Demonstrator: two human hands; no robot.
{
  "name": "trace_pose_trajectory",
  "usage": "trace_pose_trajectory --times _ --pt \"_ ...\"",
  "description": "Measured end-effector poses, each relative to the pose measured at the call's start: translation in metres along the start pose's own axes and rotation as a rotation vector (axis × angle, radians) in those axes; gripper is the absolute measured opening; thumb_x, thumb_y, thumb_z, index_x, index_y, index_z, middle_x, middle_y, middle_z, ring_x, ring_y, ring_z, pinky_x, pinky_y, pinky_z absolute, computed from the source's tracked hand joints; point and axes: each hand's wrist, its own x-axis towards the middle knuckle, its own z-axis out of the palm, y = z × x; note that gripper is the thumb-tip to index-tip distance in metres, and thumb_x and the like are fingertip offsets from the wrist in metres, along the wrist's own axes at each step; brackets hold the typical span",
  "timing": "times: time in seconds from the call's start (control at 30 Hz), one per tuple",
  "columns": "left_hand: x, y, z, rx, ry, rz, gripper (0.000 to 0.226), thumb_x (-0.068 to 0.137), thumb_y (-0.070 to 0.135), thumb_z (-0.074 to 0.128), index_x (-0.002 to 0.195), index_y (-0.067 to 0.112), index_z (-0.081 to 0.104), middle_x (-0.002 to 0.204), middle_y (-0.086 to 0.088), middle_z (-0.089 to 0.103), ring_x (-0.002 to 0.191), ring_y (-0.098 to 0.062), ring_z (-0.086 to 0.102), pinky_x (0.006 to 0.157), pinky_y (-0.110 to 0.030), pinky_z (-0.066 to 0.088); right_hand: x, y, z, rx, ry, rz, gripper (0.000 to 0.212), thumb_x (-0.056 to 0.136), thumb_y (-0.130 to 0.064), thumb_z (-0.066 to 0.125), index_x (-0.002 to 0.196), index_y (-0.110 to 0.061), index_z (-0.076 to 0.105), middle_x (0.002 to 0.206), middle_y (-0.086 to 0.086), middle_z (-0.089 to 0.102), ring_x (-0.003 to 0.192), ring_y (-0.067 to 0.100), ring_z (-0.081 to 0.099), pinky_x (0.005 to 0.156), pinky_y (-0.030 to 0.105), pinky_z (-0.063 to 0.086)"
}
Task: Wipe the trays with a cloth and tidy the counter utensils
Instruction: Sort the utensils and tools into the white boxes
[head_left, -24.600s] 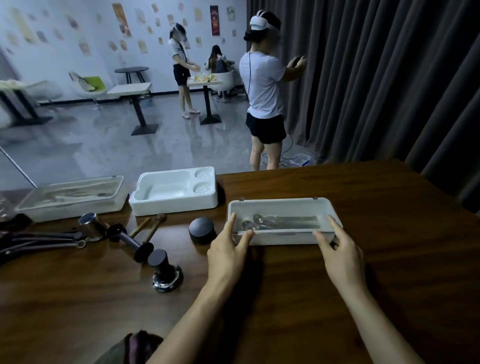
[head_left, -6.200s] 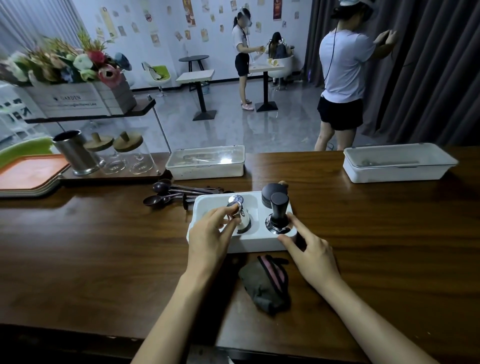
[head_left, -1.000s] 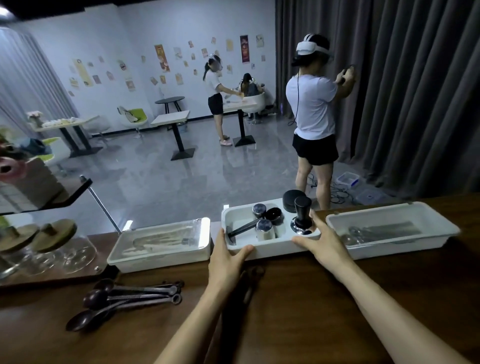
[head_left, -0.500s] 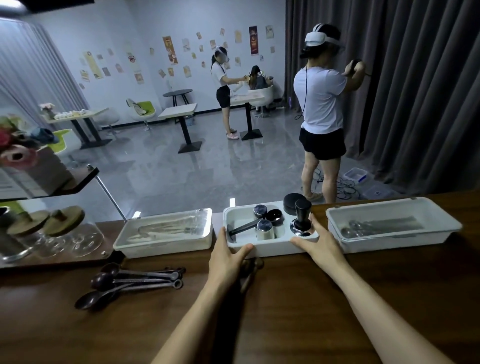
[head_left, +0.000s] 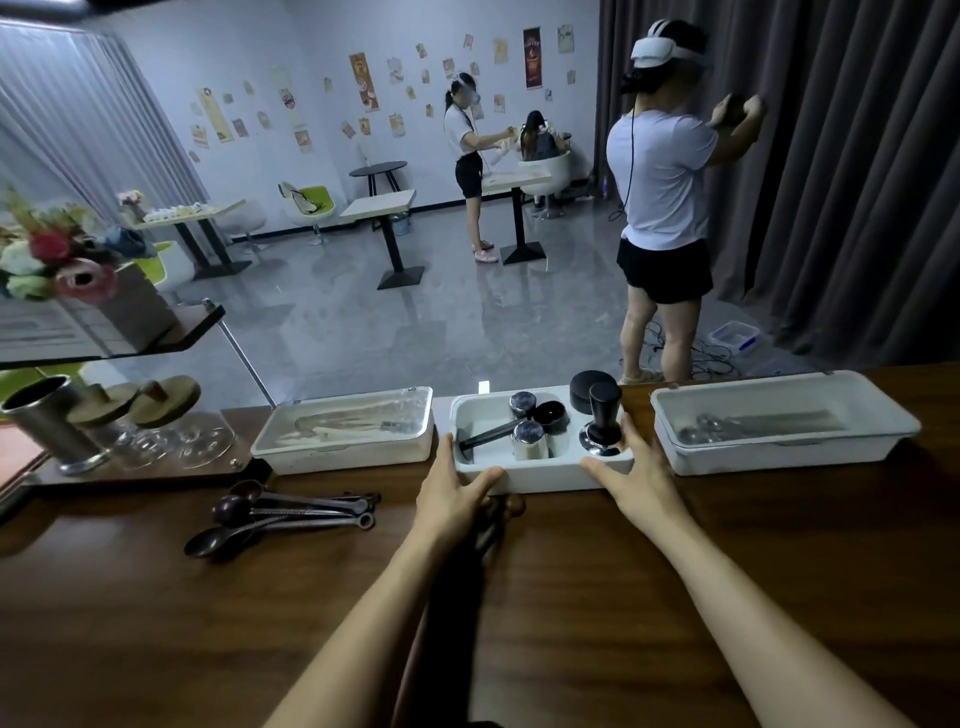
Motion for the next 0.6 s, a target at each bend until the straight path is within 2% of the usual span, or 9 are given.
trace_pose_trajectory --times 0.07,0.17,0.2,0.27,0.3,0.37,0.43,0.47,0.6 --pt "0.0 -0.001 0.0 0.027 -0.015 0.003 0.057 0.088 0.047 0.073 0.134 0.036 0.041 0.112 0.007 0.07 0.094 -0.011 0.067 0.086 -0.03 0.049 -0.001 -0.001 0.0 -0.002 -0.007 -0.017 0.085 0.091 -0.037 0.07 0.159 -0.023 0.019 0.163 0.003 0.022 0.15 0.019 0.015 0.117 0.03 0.013" --pt "-0.002 -0.005 -0.005 0.107 -0.072 0.005 0.065 0.091 0.054 0.063 0.147 0.041 0.032 0.118 0.006 0.071 0.108 -0.019 0.066 0.098 -0.038 0.05 -0.003 0.001 0.001 -0.016 -0.022 -0.03 0.085 0.093 -0.039 0.066 0.159 -0.023 0.015 0.165 0.0 0.017 0.151 0.016 0.01 0.118 0.03 0.009" --pt "-0.005 -0.007 -0.009 0.112 -0.091 0.0 0.069 0.092 0.055 0.061 0.152 0.042 0.029 0.116 0.006 0.071 0.108 -0.018 0.066 0.099 -0.038 0.05 -0.003 0.001 0.001 -0.016 -0.025 -0.03 0.086 0.094 -0.041 0.065 0.16 -0.024 0.013 0.165 -0.001 0.016 0.151 0.016 0.008 0.119 0.031 0.008" --pt "-0.018 -0.012 -0.018 0.104 -0.096 -0.001 0.06 0.094 0.052 0.062 0.148 0.039 0.037 0.108 0.008 0.072 0.105 -0.016 0.067 0.096 -0.035 0.05 -0.004 0.003 0.001 -0.018 -0.015 -0.028 0.089 0.093 -0.044 0.065 0.16 -0.026 0.01 0.166 -0.002 0.015 0.152 0.017 0.007 0.12 0.034 0.009" --pt "-0.027 -0.016 -0.024 0.093 -0.082 0.002 0.058 0.095 0.052 0.064 0.145 0.037 0.041 0.111 0.011 0.071 0.109 -0.015 0.066 0.096 -0.033 0.05 -0.005 0.004 0.001 -0.026 -0.002 -0.02 0.091 0.091 -0.046 0.066 0.16 -0.027 0.009 0.166 -0.001 0.015 0.152 0.018 0.008 0.12 0.036 0.01" --pt "-0.047 -0.028 -0.037 0.057 -0.057 -0.011 0.07 0.096 0.05 0.064 0.156 0.034 0.032 0.125 0.011 0.063 0.125 -0.013 0.058 0.101 -0.03 0.044 -0.01 0.006 0.004 -0.059 0.042 0.01 0.096 0.089 -0.051 0.067 0.16 -0.026 0.008 0.166 0.001 0.015 0.152 0.021 0.011 0.121 0.041 0.013" --pt "-0.068 -0.044 -0.05 0.036 -0.028 -0.012 0.075 0.098 0.043 0.063 0.161 0.028 0.025 0.132 0.005 0.064 0.135 -0.014 0.052 0.103 -0.026 0.037 -0.025 0.008 0.012 -0.09 0.12 0.008 0.092 0.089 -0.052 0.065 0.16 -0.023 0.012 0.166 0.003 0.016 0.151 0.024 0.015 0.122 0.044 0.016" --pt "-0.076 -0.054 -0.058 0.016 -0.013 -0.017 0.072 0.099 0.041 0.064 0.161 0.027 0.028 0.133 0.006 0.064 0.136 -0.013 0.051 0.105 -0.025 0.037 -0.035 0.008 0.017 -0.105 0.153 -0.006 0.088 0.091 -0.05 0.064 0.159 -0.022 0.016 0.165 0.003 0.017 0.151 0.024 0.016 0.121 0.043 0.017" --pt "-0.104 -0.092 -0.097 -0.076 0.063 0.009 0.055 0.097 0.041 0.066 0.148 0.044 0.045 0.138 0.009 0.063 0.125 -0.007 0.059 0.11 -0.033 0.045 -0.079 -0.005 0.044 -0.123 0.204 0.0 0.074 0.096 -0.04 0.061 0.158 -0.023 0.023 0.167 0.0 0.011 0.151 0.026 0.017 0.12 0.045 0.02"
